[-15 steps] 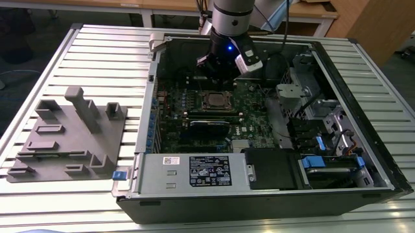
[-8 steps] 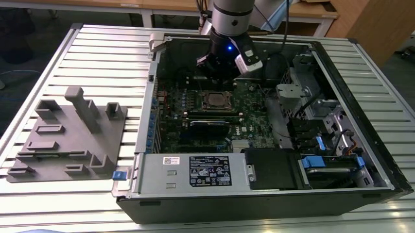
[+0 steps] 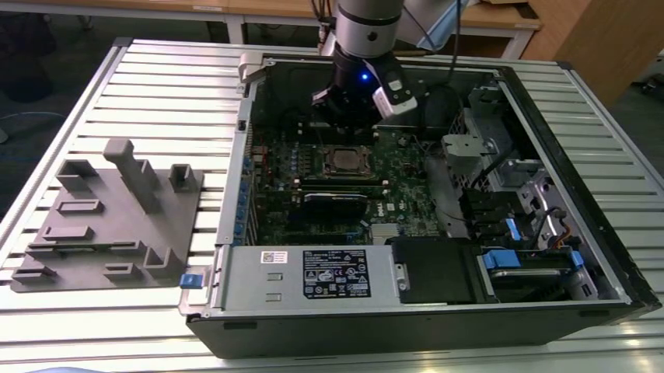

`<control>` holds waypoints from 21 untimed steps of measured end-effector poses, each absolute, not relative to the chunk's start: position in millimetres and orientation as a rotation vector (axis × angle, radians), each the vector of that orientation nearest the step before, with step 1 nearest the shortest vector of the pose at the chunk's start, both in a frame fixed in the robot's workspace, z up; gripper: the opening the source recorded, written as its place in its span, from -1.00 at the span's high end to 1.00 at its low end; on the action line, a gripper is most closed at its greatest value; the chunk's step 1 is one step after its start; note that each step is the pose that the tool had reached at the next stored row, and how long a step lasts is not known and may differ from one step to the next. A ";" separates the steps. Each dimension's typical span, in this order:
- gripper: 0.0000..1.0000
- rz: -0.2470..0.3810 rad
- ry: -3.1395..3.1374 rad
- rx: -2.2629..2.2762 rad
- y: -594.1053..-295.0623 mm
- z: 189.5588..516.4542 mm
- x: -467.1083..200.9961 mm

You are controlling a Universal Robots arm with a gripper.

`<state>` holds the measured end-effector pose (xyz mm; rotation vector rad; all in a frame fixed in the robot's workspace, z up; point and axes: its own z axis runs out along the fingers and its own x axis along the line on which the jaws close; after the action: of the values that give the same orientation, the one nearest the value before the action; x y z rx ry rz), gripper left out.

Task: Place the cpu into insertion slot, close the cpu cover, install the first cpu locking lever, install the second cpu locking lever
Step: 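Install the first cpu locking lever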

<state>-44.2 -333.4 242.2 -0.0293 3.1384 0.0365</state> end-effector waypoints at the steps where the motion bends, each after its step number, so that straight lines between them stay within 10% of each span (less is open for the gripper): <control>1: 0.79 0.037 3.138 -0.029 -333.4 242.2 -44.5; 21: 0.79 0.036 3.138 -0.029 -333.4 242.0 -55.6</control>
<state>-55.6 -333.4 242.0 -0.0293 3.1384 0.0364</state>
